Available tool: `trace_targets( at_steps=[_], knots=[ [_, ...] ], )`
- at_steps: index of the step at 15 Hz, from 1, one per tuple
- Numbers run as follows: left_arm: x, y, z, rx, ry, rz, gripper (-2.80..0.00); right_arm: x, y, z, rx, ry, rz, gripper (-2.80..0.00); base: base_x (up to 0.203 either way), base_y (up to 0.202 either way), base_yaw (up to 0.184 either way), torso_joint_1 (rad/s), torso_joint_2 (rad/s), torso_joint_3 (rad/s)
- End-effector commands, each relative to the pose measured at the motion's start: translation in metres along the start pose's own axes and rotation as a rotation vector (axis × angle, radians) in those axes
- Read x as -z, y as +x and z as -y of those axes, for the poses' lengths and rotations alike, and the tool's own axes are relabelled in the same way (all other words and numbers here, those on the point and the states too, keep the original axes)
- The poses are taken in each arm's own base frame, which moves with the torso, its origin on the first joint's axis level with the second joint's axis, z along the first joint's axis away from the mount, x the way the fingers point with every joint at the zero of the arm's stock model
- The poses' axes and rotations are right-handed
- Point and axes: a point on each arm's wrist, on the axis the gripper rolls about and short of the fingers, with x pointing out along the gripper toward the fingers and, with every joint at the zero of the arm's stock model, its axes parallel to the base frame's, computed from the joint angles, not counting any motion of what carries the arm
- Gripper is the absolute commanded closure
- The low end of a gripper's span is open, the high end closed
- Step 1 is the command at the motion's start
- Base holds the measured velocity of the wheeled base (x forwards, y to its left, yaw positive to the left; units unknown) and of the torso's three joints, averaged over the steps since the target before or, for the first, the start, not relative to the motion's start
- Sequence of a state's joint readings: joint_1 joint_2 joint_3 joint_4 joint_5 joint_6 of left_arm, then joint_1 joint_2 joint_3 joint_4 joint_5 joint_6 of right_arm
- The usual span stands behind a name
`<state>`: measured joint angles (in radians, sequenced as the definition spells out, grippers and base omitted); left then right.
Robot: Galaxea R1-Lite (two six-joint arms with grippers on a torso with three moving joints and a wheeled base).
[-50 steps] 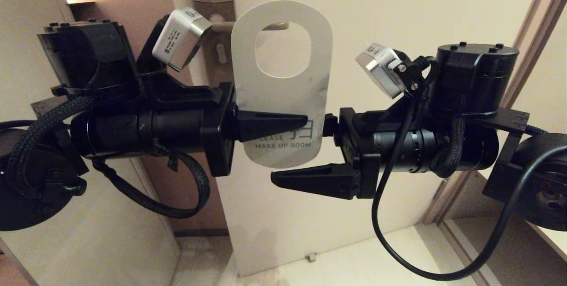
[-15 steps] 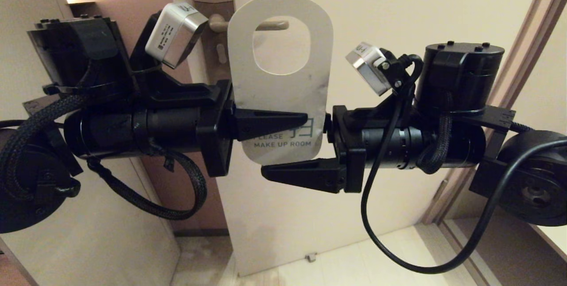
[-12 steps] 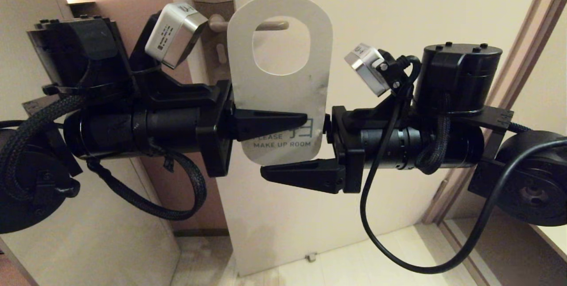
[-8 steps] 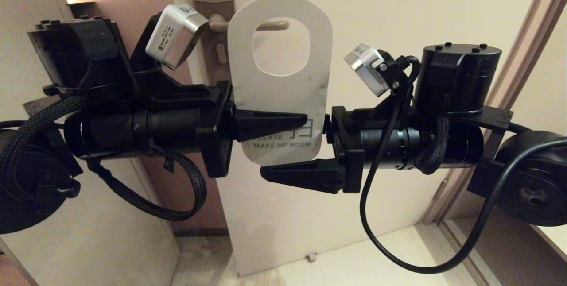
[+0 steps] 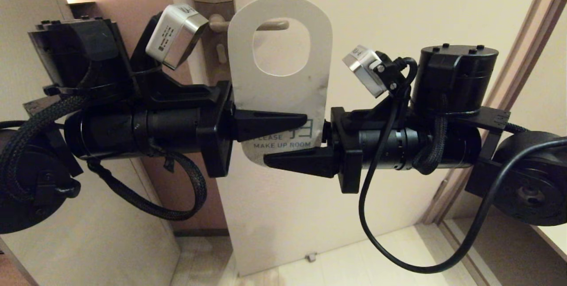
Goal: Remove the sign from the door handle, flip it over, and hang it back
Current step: Hand it to the other hand
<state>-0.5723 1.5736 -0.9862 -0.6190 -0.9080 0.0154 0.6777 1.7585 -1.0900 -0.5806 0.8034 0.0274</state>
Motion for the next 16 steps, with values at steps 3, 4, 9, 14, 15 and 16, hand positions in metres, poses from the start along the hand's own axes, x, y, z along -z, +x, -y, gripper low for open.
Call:
trace_targets(
  at_steps=[3, 4, 9, 14, 15, 16],
  knots=[
    [-0.0002, 0.0000, 0.0000, 0.005, 0.002, 0.001, 0.00, 0.0002, 0.0006, 0.0003, -0.005, -0.001, 0.001, 0.00, 0.000, 0.000, 0.000, 0.000, 0.00, 0.000],
    [0.0002, 0.0002, -0.0003, 0.005, 0.001, 0.001, 0.00, -0.0005, 0.0002, 0.0001, -0.005, -0.003, 0.003, 0.00, 0.000, 0.000, 0.000, 0.000, 0.00, 0.000],
    [0.0002, 0.0007, 0.0019, 0.011, 0.002, 0.001, 0.00, -0.0007, 0.0000, -0.0003, -0.005, -0.003, 0.003, 0.00, 0.000, 0.000, 0.000, 0.000, 0.00, 0.000],
    [0.0037, -0.0017, 0.0050, 0.012, -0.006, -0.007, 0.00, 0.0004, 0.0001, 0.0004, -0.004, -0.009, 0.010, 0.00, 0.000, 0.000, 0.000, 0.000, 0.00, 0.000],
    [0.0033, -0.0023, 0.0051, 0.011, -0.005, -0.006, 0.00, -0.0002, 0.0001, 0.0005, -0.004, -0.012, 0.013, 0.00, 0.000, 0.000, 0.000, 0.000, 0.00, 0.000],
    [0.0029, -0.0025, 0.0053, 0.011, -0.004, -0.005, 0.00, 0.0002, 0.0003, 0.0008, -0.004, -0.011, 0.012, 0.00, 0.000, 0.000, 0.000, 0.000, 0.00, 0.000]
  ],
)
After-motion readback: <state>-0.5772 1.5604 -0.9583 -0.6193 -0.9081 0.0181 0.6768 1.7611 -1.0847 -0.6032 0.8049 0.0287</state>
